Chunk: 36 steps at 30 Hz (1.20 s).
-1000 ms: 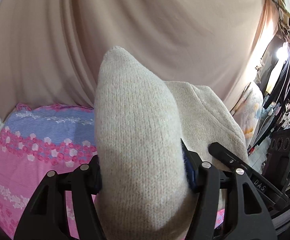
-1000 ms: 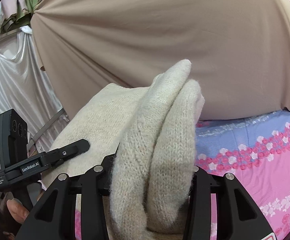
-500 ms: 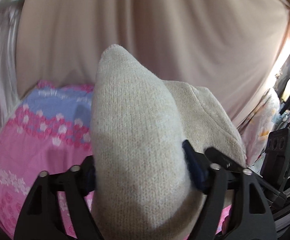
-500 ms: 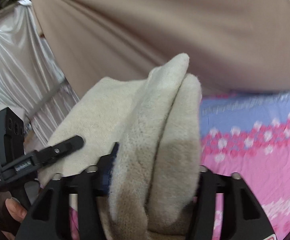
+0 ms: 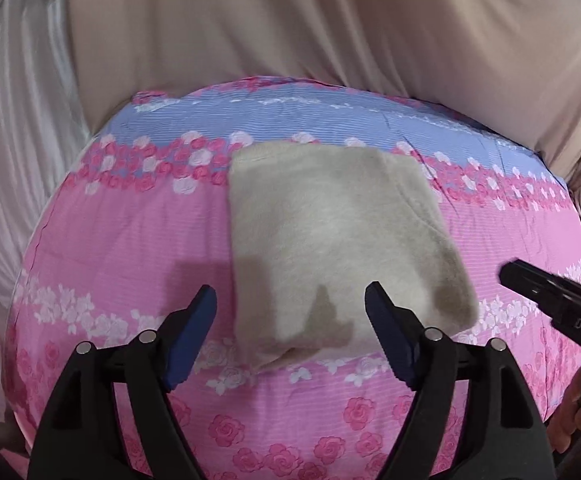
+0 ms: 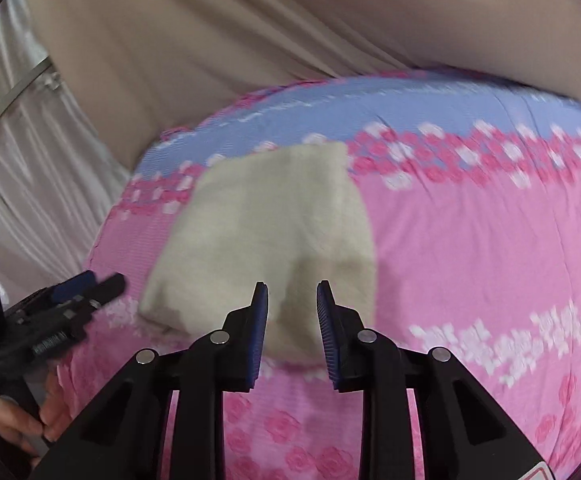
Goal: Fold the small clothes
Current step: 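Lower the folded sweater onto the bedspread and open both tools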
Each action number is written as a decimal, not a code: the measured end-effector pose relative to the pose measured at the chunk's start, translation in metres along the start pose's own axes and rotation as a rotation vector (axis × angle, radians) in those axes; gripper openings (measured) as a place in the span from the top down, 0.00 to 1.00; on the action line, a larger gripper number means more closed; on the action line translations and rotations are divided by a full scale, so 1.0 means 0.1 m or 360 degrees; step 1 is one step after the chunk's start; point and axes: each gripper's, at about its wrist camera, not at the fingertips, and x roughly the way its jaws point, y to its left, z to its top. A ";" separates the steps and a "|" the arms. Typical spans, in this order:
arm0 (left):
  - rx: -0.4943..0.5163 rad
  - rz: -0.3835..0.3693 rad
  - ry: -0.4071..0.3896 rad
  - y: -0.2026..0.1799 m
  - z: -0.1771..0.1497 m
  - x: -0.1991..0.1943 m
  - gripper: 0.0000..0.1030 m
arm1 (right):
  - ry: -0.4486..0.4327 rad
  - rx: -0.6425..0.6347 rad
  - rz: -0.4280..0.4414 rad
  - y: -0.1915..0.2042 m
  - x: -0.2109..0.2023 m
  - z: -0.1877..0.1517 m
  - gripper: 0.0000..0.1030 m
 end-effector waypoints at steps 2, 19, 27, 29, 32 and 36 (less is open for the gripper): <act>0.0044 0.0025 0.0042 -0.09 0.00 0.13 0.28 | 0.0112 -0.0005 -0.0046 0.01 0.31 0.01 0.76; 0.0111 0.0156 0.0273 -0.15 -0.34 0.76 0.24 | 0.0363 -0.0111 -0.0269 0.01 0.80 -0.16 0.67; 0.0033 0.0115 0.0353 -0.05 -0.44 0.86 0.23 | 0.0405 -0.0114 -0.0341 0.01 0.90 -0.22 0.49; 0.0045 0.0125 0.0374 -0.06 -0.47 0.89 0.23 | 0.0429 -0.0011 -0.0290 -0.08 0.94 -0.28 0.47; 0.0040 0.0121 0.0333 -0.04 -0.48 0.78 0.25 | 0.0268 0.0118 -0.0203 -0.08 0.56 -0.19 0.45; -0.0069 0.0015 0.0160 0.04 -0.45 0.40 0.16 | 0.0045 0.0133 -0.0256 -0.02 0.08 -0.23 0.27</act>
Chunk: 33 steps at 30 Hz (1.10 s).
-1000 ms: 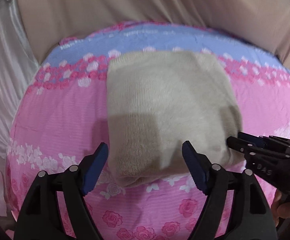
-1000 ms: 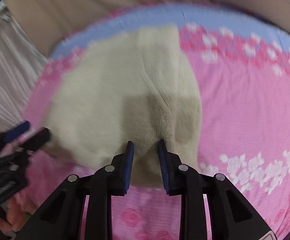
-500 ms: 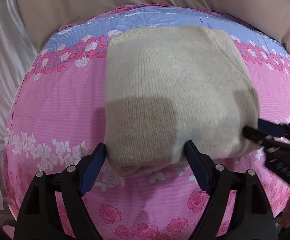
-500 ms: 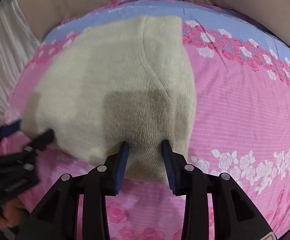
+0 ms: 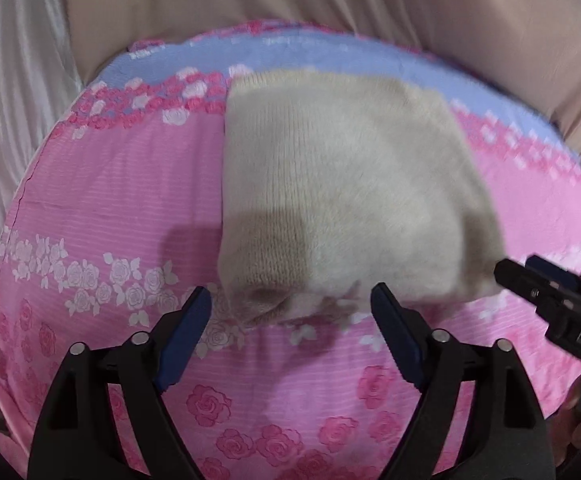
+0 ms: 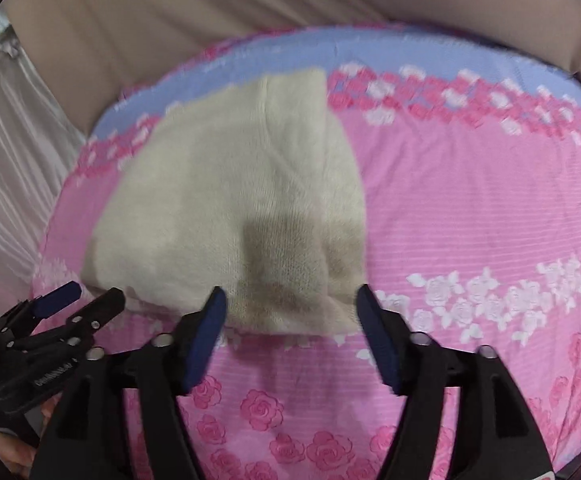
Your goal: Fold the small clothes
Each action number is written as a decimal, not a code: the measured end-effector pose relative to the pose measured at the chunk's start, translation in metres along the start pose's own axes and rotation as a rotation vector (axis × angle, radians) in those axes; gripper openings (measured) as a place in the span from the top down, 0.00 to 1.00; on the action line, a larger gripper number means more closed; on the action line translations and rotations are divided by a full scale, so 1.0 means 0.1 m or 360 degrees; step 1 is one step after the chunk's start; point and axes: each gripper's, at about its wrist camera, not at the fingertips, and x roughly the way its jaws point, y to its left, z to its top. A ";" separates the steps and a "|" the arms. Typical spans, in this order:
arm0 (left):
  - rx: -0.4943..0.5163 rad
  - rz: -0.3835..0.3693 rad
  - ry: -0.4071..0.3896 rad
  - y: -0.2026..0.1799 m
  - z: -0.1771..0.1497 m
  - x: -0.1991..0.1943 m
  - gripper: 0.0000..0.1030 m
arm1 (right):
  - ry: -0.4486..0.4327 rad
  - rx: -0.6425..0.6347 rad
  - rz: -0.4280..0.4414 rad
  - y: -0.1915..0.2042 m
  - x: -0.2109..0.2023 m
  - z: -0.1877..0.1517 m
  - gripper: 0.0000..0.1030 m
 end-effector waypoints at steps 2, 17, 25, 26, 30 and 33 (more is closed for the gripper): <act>-0.0014 0.0019 -0.0132 -0.01 0.01 -0.24 0.09 | -0.0102 0.0039 -0.0035 0.00 -0.18 -0.09 0.20; 0.0192 0.0167 -0.0338 -0.45 -0.15 -0.49 0.05 | -0.0161 -0.0056 -0.0119 0.18 -0.25 -0.49 0.17; 0.0071 0.0233 -0.0311 -0.31 -0.19 -0.44 0.05 | -0.0136 -0.0059 -0.0117 0.23 -0.22 -0.52 0.17; 0.0059 0.0228 -0.0306 -0.30 -0.19 -0.44 0.05 | -0.0138 -0.0069 -0.0115 0.25 -0.22 -0.52 0.17; 0.0024 0.0205 -0.0277 -0.24 -0.19 -0.40 0.05 | -0.0150 -0.0094 -0.0116 0.31 -0.22 -0.51 0.17; 0.0036 0.0230 -0.0245 -0.23 -0.18 -0.36 0.05 | -0.0138 -0.0099 -0.0117 0.32 -0.20 -0.51 0.17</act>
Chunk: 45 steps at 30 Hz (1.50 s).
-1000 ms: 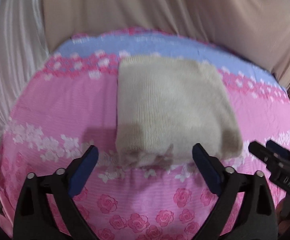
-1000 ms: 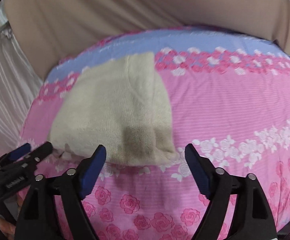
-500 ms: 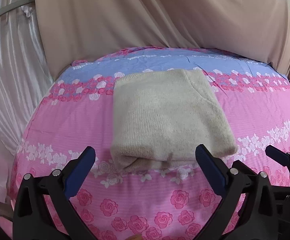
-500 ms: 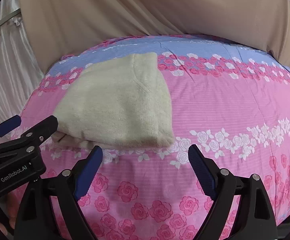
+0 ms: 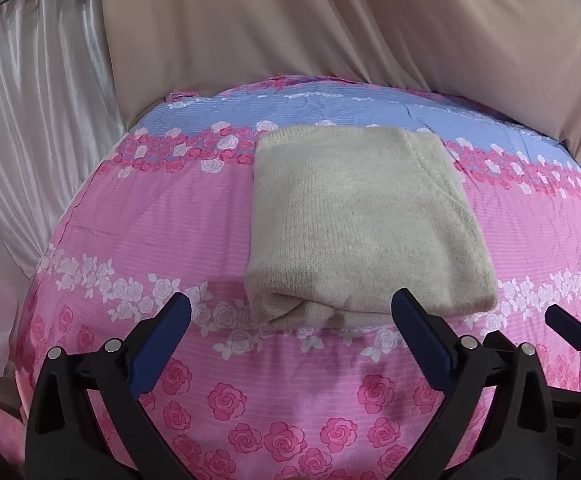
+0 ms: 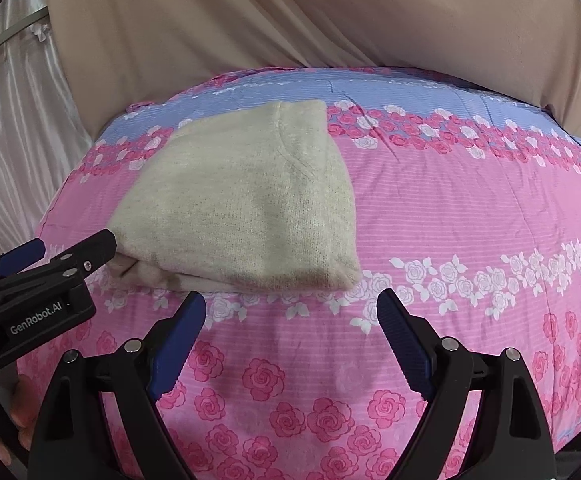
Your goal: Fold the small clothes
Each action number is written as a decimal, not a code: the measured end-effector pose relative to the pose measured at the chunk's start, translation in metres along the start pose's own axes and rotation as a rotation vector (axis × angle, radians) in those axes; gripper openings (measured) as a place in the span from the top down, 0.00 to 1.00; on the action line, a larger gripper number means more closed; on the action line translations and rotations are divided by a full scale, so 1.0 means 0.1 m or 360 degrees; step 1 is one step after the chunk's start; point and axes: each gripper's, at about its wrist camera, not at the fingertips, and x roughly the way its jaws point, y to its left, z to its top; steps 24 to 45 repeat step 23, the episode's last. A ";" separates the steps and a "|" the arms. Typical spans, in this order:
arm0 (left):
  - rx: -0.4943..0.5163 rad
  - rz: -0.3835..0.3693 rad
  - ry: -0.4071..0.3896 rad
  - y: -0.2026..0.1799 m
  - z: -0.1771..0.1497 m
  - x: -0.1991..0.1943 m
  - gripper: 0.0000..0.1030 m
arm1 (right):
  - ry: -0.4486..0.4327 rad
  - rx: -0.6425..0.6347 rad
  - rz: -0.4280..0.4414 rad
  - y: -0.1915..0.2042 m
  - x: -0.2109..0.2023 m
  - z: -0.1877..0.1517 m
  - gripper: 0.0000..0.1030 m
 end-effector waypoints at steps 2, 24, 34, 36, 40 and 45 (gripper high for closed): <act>0.0010 0.0015 0.0007 -0.01 -0.02 0.01 0.05 | 0.0015 0.0004 0.0002 0.00 0.03 0.00 0.17; 0.0009 0.0017 0.0055 0.01 -0.17 0.09 0.16 | 0.0071 0.0022 -0.0029 0.03 0.14 -0.02 0.17; 0.0009 0.0017 0.0055 0.01 -0.17 0.09 0.16 | 0.0071 0.0022 -0.0029 0.03 0.14 -0.02 0.17; 0.0009 0.0017 0.0055 0.01 -0.17 0.09 0.16 | 0.0071 0.0022 -0.0029 0.03 0.14 -0.02 0.17; 0.0009 0.0017 0.0055 0.01 -0.17 0.09 0.16 | 0.0071 0.0022 -0.0029 0.03 0.14 -0.02 0.17; 0.0009 0.0017 0.0055 0.01 -0.17 0.09 0.16 | 0.0071 0.0022 -0.0029 0.03 0.14 -0.02 0.17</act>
